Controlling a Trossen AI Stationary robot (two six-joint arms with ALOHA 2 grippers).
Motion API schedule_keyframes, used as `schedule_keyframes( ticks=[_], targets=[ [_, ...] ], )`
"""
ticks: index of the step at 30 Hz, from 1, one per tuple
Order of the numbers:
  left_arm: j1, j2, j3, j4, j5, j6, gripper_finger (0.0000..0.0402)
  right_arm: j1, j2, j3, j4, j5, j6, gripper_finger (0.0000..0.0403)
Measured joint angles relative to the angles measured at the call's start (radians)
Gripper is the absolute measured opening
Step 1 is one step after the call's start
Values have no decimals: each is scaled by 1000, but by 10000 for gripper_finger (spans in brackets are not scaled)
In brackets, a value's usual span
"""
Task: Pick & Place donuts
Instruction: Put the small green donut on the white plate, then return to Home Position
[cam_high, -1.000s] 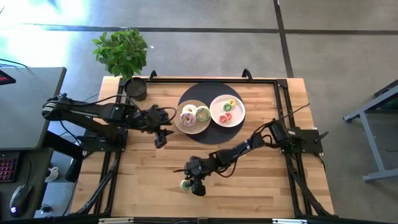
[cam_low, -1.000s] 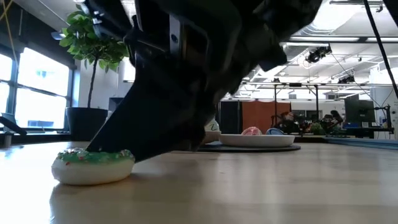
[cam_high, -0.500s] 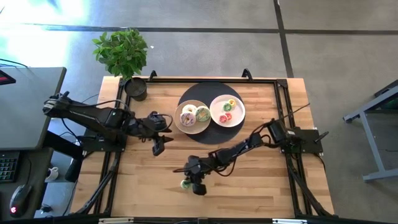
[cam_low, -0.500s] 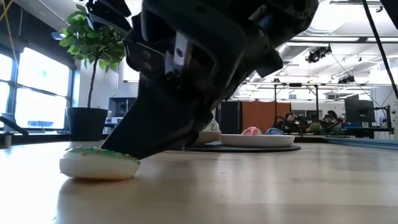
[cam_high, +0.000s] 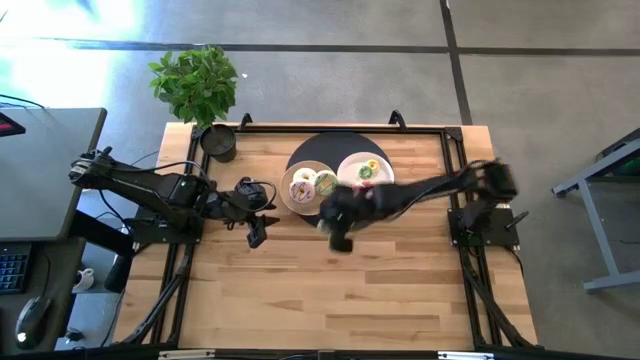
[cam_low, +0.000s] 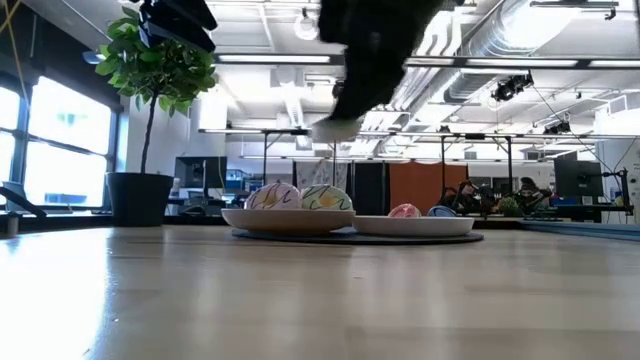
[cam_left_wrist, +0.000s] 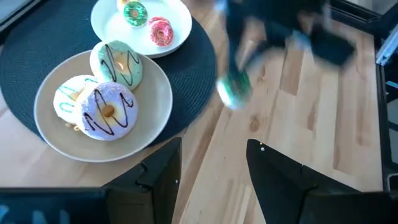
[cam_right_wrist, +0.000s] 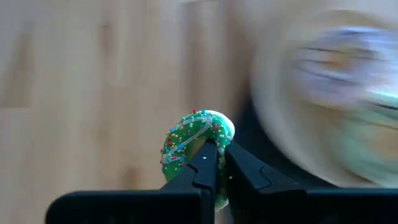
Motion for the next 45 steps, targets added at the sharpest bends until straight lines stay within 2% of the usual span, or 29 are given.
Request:
schedule_keyframes(
  ticks=[4,11,16,19,25,37,45],
  targets=[
    [0,1,0,0,-13,1,179,-121,-179,-129,-27,35,9,27],
    [0,1,0,-2,-23,34,179,-352,-449,-559,187,43,114,9],
    [0,1,0,-2,-51,44,179,-465,-554,-770,358,133,123,22],
    [0,1,0,-2,-68,33,179,-519,-559,-848,419,136,123,19],
    [0,1,0,15,-102,28,179,-571,-548,-919,535,58,83,24],
    [0,1,2,34,-100,27,179,-571,-550,-919,497,51,63,121],
    [0,1,2,34,-101,24,179,-571,-624,-901,520,8,81,150]
  ],
)
